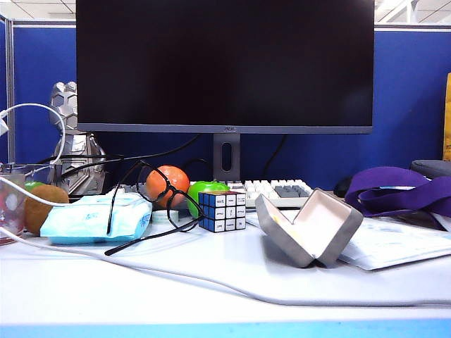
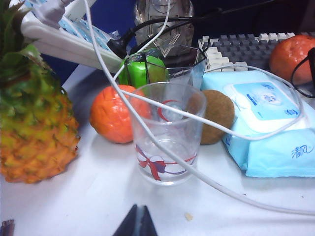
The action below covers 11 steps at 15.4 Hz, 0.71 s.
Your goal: Pick up the glasses, fold the temples of the glasses, place the glasses into the glasses case, and finally close the glasses case.
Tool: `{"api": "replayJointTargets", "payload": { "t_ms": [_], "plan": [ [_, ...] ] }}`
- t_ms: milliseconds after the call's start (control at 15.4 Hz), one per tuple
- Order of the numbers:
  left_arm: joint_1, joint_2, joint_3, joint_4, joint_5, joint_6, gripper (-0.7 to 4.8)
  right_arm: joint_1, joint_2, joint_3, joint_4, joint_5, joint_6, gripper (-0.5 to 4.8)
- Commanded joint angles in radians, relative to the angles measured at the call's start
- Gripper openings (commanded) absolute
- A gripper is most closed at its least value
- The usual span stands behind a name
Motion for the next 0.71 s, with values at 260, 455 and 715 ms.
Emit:
{"api": "replayJointTargets", "payload": {
  "t_ms": [260, 455, 715],
  "plan": [
    [-0.001, -0.002, 0.000, -0.009, 0.000, -0.005, -0.05, 0.002, -0.001, -0.007, 0.015, -0.003, 0.001, -0.01],
    [-0.001, -0.002, 0.000, 0.061, -0.003, -0.030, -0.06, 0.002, -0.001, -0.003, 0.048, -0.003, 0.002, -0.01],
    [-0.001, -0.002, 0.047, 0.161, -0.005, -0.094, -0.05, 0.002, -0.001, 0.060, 0.094, 0.005, 0.192, -0.02]
  ]
}}
